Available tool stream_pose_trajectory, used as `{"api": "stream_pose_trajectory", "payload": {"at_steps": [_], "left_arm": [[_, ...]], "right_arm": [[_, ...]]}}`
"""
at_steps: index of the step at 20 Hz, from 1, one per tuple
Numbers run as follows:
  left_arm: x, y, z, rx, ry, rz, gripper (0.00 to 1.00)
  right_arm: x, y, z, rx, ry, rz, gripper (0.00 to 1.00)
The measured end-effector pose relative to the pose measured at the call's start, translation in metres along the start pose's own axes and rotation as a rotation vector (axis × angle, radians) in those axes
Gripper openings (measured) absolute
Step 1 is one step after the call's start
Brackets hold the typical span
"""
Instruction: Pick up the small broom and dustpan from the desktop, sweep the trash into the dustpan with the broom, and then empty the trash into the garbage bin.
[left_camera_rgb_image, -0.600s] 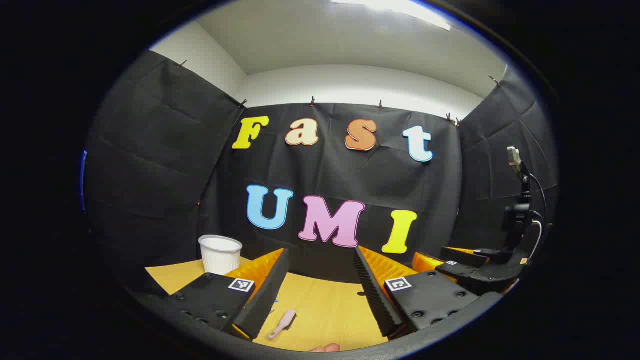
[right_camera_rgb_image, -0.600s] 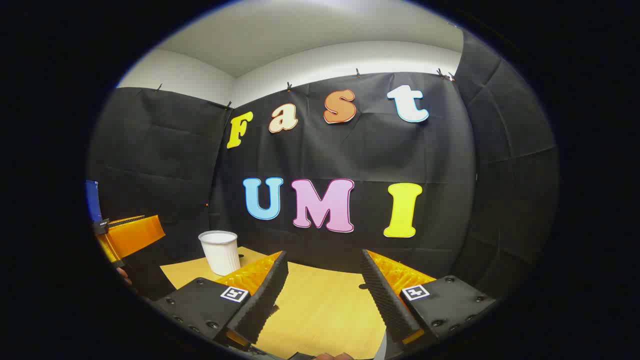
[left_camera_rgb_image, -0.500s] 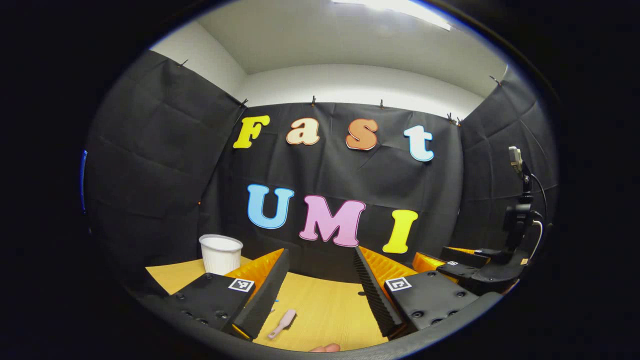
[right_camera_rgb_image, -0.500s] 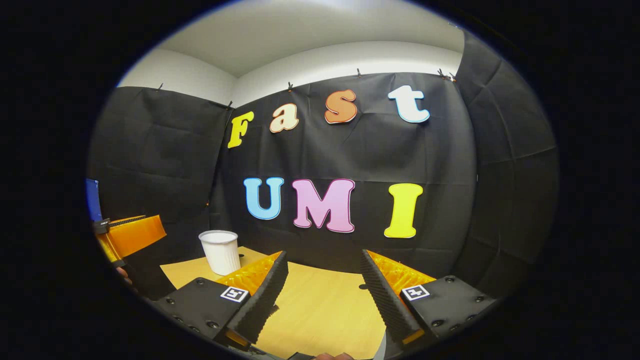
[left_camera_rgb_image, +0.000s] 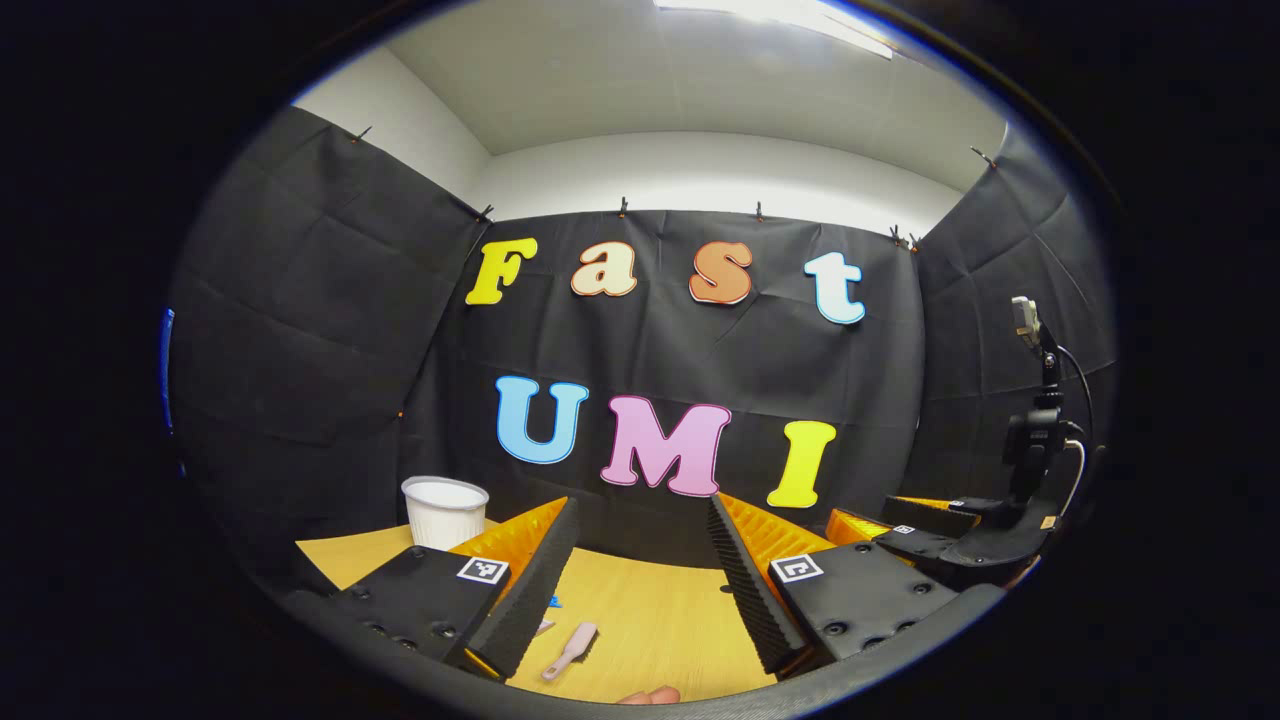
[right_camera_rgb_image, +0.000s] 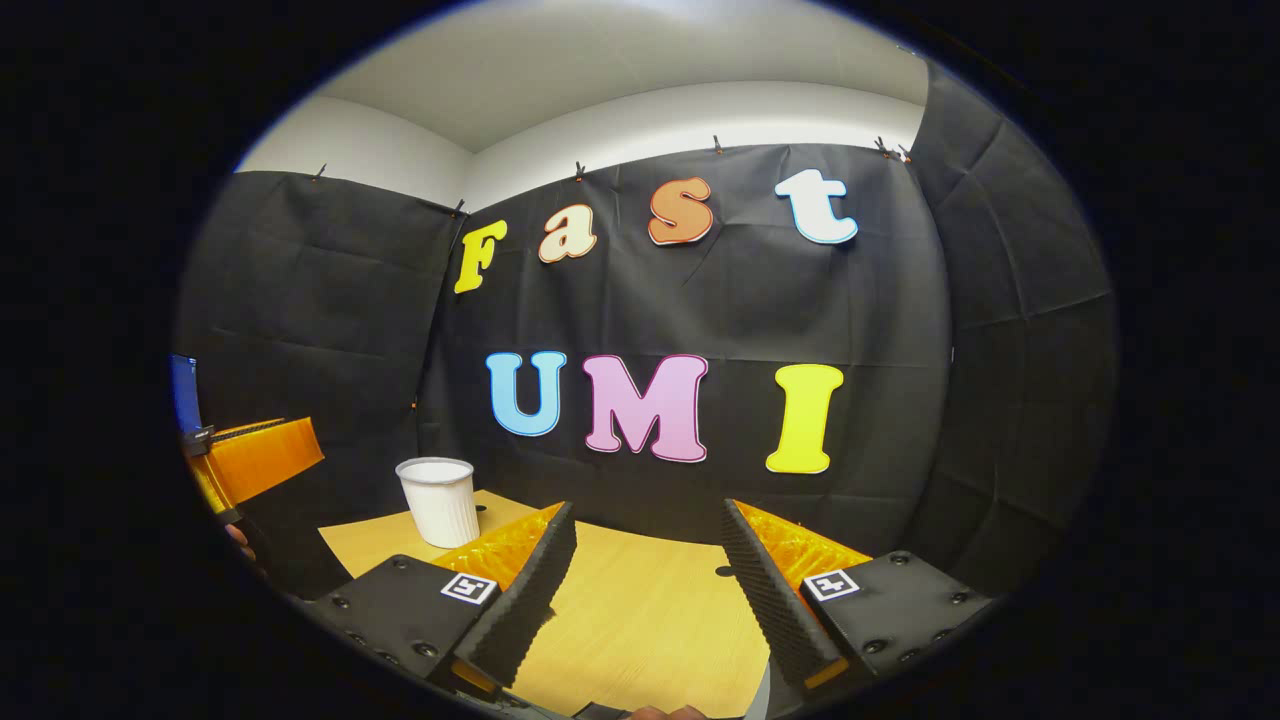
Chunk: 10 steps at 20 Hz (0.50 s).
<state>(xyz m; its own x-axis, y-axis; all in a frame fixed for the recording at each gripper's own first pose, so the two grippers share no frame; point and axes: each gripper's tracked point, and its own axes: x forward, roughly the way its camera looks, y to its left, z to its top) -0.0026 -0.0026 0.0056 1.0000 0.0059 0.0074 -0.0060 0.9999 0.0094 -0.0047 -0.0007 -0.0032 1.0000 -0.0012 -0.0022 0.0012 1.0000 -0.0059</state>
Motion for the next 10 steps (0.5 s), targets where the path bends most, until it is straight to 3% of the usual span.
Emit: {"api": "stream_pose_trajectory", "payload": {"at_steps": [2,3,10], "left_arm": [[0.0004,0.0037,-0.0014,-0.005,-0.001,0.009,0.78],[0.0009,0.0047,-0.0011,-0.001,-0.003,0.013,0.78],[-0.0031,0.004,-0.0036,0.018,0.001,0.01,0.78]], "right_arm": [[-0.002,-0.0004,0.002,-0.003,-0.005,-0.001,0.95],[-0.0021,0.0003,0.0012,-0.001,-0.004,0.0,0.89],[-0.0042,0.0046,0.0005,0.002,0.003,0.012,0.89]]}}
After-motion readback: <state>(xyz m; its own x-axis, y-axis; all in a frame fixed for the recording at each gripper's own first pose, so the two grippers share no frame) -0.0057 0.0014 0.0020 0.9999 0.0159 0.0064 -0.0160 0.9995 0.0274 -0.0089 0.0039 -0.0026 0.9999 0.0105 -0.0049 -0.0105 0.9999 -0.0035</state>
